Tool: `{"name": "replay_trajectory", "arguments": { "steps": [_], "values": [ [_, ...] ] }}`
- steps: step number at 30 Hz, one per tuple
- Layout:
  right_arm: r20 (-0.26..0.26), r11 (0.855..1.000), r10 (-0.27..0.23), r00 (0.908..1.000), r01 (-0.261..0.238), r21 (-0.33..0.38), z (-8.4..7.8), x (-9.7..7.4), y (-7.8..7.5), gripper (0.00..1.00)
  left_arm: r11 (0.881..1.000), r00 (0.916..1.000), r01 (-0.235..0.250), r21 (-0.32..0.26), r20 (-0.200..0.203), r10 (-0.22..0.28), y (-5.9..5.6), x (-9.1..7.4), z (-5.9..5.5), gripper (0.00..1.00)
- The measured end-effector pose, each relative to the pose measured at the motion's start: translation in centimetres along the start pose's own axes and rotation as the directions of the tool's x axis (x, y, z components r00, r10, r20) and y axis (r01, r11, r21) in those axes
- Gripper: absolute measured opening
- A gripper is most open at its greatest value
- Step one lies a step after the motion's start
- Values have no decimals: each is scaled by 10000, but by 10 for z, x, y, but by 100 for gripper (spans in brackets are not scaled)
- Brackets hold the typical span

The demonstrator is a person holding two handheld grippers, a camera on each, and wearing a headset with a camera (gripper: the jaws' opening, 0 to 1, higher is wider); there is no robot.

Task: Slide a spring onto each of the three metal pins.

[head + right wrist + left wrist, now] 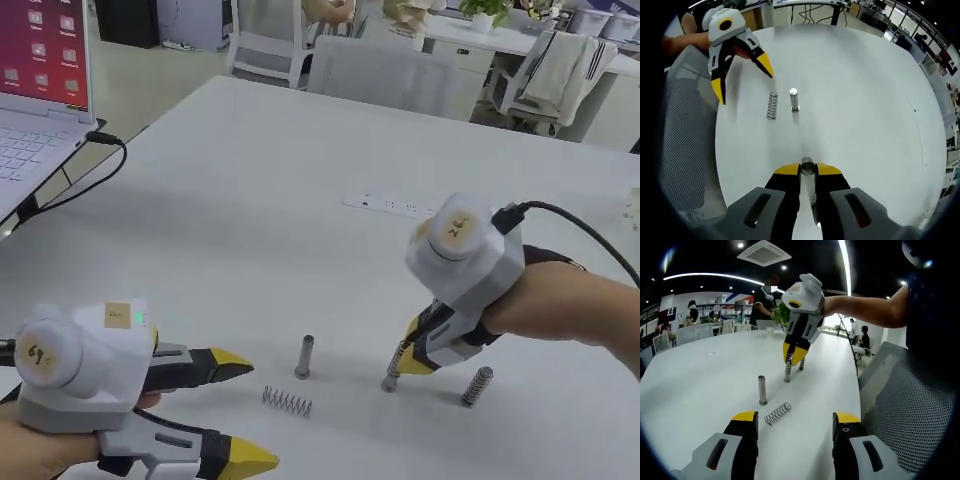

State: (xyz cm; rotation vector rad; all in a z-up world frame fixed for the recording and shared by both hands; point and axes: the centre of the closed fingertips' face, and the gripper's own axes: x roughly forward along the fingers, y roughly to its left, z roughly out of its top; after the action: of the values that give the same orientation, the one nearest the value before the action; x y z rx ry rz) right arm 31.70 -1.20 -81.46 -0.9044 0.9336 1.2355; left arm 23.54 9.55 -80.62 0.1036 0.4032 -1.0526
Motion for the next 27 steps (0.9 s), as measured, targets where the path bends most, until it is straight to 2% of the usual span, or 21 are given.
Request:
{"name": "replay_trajectory", "arguments": {
  "steps": [27],
  "values": [
    [-38, 9997, -23, 10000, 24, 257, -6, 15, 2, 8, 9999, 9999, 107, -10, -29, -107, -3, 4, 2, 53]
  ]
}}
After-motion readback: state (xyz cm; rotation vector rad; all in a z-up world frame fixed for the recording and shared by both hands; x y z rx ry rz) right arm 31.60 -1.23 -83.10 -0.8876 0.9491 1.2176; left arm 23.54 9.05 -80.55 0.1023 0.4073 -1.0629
